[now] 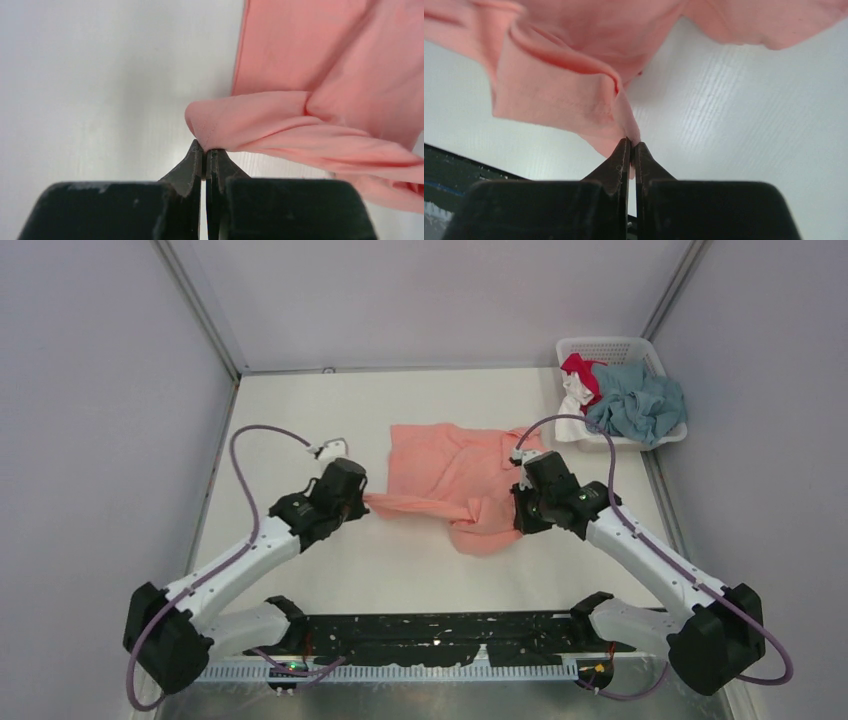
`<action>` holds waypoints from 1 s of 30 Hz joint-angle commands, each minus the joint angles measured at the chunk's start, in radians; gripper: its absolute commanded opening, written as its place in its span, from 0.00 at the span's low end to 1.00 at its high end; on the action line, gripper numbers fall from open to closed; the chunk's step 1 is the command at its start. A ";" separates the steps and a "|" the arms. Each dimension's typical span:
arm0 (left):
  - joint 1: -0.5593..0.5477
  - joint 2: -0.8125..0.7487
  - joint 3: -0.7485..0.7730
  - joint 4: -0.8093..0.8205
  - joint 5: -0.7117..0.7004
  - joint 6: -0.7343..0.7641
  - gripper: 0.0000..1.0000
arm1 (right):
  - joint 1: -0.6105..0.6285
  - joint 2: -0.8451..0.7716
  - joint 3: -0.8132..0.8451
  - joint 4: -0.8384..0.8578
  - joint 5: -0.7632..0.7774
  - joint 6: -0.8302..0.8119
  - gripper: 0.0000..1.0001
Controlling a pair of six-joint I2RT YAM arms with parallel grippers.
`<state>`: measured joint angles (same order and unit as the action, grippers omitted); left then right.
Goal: Fold and stack the t-shirts
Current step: Flatten out the tshirt
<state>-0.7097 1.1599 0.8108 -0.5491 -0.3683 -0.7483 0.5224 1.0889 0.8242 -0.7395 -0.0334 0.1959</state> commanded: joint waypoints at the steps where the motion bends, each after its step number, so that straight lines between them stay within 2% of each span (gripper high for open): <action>1: 0.137 -0.173 0.007 0.013 -0.181 0.051 0.00 | -0.106 -0.014 0.031 -0.022 0.138 0.041 0.05; 6: 0.323 -0.256 0.063 0.003 -0.192 0.130 0.00 | -0.197 -0.020 0.093 -0.017 0.343 0.058 0.05; 10: 0.374 -0.268 0.173 0.011 -0.214 0.194 0.00 | -0.246 -0.036 0.203 0.052 0.434 0.045 0.05; 13: 0.396 -0.264 0.302 0.072 -0.185 0.274 0.00 | -0.254 -0.039 0.344 0.153 0.423 -0.023 0.05; 18: 0.397 -0.258 0.551 0.110 -0.166 0.403 0.00 | -0.254 -0.047 0.575 0.262 0.285 -0.122 0.06; 23: 0.397 -0.308 0.738 0.124 -0.131 0.511 0.00 | -0.254 -0.128 0.760 0.310 0.154 -0.217 0.05; 30: 0.397 -0.416 0.909 0.134 0.016 0.589 0.00 | -0.254 -0.216 0.975 0.340 -0.230 -0.315 0.05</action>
<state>-0.3195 0.8009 1.6215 -0.4728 -0.4370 -0.2352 0.2726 0.9092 1.6588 -0.4728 -0.0162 -0.0353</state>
